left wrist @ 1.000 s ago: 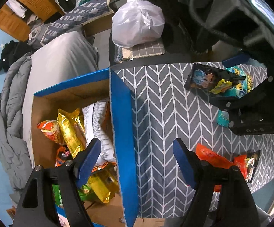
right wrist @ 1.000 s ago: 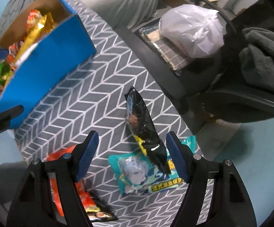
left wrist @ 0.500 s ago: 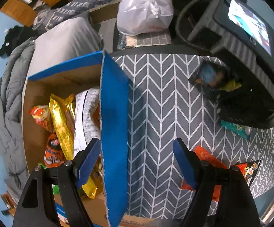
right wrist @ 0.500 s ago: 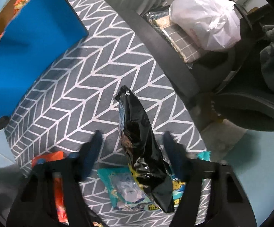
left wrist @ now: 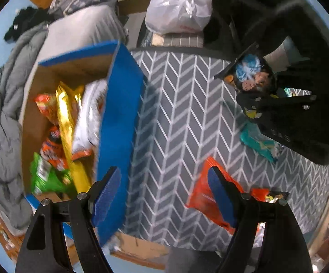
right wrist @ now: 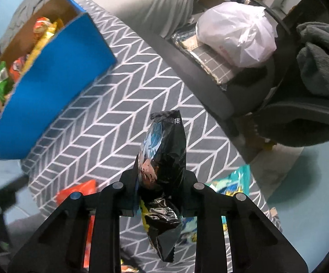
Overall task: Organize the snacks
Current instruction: 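Grasp the black snack bag with the right tool while the left grasps the orange bag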
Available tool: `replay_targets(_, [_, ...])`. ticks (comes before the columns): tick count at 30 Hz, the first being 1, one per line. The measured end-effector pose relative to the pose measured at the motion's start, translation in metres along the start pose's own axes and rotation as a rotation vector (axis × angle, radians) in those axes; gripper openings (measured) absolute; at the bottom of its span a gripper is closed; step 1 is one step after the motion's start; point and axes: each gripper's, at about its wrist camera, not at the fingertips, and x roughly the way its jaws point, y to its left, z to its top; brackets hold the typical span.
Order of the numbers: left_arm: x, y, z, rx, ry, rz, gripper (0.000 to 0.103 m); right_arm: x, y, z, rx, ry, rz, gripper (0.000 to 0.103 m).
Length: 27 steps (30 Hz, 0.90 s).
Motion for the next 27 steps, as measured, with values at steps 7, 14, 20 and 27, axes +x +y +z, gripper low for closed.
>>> replay_targets(7, [0.029,-0.008,-0.021,-0.194,0.121,-0.121,0.080,-0.012,0.000,-0.034,0.032,0.019,0.029,0.022])
replay_targets(14, [0.054,-0.027,-0.030,-0.309,0.178,-0.172,0.080,-0.009,-0.010,-0.086,0.114,0.047,0.057,0.023])
replay_targets(20, [0.079,-0.051,-0.037,-0.275,0.247,-0.119,0.081,-0.008,-0.012,-0.117,0.171,0.054,0.072,0.023])
replay_targets(27, [0.087,-0.053,-0.053,-0.255,0.296,-0.075,0.085,-0.008,-0.015,-0.141,0.247,0.042,0.099,0.023])
